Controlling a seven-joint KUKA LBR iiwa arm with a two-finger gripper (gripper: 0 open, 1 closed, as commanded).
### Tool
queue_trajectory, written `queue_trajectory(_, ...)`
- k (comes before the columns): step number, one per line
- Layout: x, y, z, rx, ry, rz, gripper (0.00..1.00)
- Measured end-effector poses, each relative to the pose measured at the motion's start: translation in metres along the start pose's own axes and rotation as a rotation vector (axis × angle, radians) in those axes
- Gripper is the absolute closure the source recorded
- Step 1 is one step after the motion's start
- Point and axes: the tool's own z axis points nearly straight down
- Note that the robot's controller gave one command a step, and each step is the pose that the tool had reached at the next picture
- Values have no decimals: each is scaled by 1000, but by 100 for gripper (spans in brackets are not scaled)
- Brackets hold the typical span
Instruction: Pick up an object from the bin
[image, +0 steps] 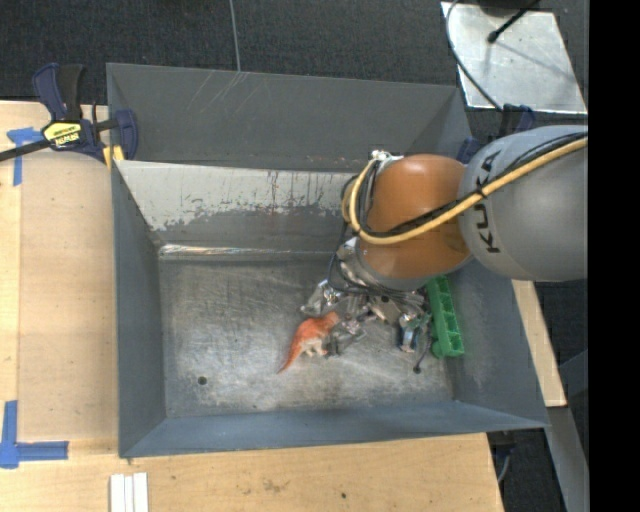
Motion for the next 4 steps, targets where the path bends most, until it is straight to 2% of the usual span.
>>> queue_trajectory(1,1,0,-13,-2,5,1,100)
queue_trajectory(2,1,0,-40,-2,6,2,100)
queue_trajectory(4,0,0,-79,0,2,3,100)
